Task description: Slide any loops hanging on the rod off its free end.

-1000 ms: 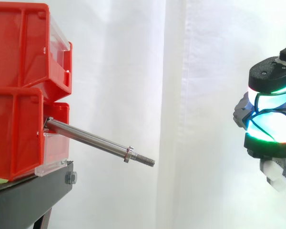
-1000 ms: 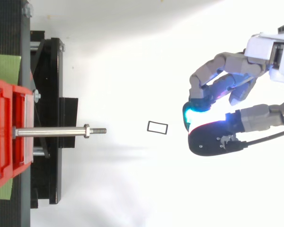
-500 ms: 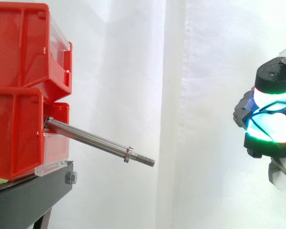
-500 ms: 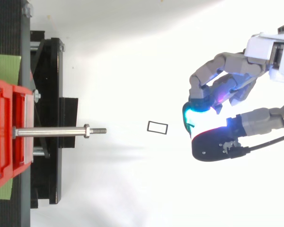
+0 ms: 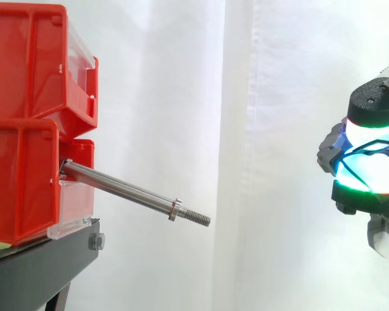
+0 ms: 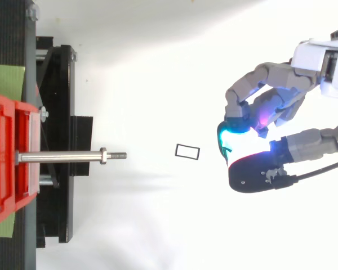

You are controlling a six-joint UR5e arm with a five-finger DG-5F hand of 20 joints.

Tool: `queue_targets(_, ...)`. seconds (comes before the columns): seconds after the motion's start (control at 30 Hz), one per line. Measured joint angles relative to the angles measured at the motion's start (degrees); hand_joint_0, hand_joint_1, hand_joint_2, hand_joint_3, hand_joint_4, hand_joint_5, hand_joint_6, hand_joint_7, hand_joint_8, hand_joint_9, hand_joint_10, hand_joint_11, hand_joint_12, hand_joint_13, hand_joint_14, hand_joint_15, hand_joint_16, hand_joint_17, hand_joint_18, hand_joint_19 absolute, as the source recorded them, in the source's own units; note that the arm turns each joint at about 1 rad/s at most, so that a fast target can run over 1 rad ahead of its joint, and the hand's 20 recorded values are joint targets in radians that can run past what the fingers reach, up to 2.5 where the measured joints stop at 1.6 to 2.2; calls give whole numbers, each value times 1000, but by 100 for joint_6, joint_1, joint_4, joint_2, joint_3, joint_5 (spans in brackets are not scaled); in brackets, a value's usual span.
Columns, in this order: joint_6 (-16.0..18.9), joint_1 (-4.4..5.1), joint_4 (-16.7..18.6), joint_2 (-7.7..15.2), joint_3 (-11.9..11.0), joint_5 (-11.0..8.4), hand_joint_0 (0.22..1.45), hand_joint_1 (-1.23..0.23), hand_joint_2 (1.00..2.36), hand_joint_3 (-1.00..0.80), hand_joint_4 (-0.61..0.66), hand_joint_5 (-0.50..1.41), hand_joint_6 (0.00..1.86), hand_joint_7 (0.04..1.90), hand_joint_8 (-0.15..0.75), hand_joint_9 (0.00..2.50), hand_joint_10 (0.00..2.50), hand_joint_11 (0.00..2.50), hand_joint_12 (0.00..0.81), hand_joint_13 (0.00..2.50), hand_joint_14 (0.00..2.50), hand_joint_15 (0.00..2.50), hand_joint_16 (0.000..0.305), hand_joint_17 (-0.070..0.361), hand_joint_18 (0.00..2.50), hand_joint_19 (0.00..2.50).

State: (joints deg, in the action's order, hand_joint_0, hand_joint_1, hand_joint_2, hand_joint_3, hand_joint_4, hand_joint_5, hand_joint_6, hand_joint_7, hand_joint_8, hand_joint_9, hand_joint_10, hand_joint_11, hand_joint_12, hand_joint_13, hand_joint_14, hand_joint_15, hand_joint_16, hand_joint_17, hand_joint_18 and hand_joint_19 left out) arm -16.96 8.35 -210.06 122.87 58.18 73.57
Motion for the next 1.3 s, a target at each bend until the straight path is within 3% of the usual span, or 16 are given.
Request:
queue_targets(0.23, 113, 0, 0, 0, 0, 0, 705, -859, 1006, -425, -44, -129, 915, 1016, 265, 965, 25, 642, 324, 735, 15, 368, 43, 97, 850, 477)
queue_targets(0.47, 299, 0, -7, 0, 0, 0, 708, -865, 1007, -422, -53, -128, 923, 1000, 262, 994, 24, 663, 320, 751, 16, 372, 42, 95, 854, 486)
queue_targets(0.73, 374, 6, -9, 0, 0, -1, 637, -777, 1009, -397, 30, -110, 914, 1019, 270, 1061, 24, 663, 326, 777, 15, 392, 44, 99, 867, 528)
queue_targets(1.1, 402, 18, -15, 0, 0, -9, 591, -595, 1009, -388, 52, -90, 888, 1083, 278, 1146, 26, 668, 337, 796, 17, 413, 46, 104, 884, 549)
queue_targets(1.3, 422, 25, -17, 0, 0, -9, 594, -738, 1017, -252, 53, -84, 888, 1126, 292, 1174, 28, 706, 335, 813, 18, 417, 45, 102, 906, 536)
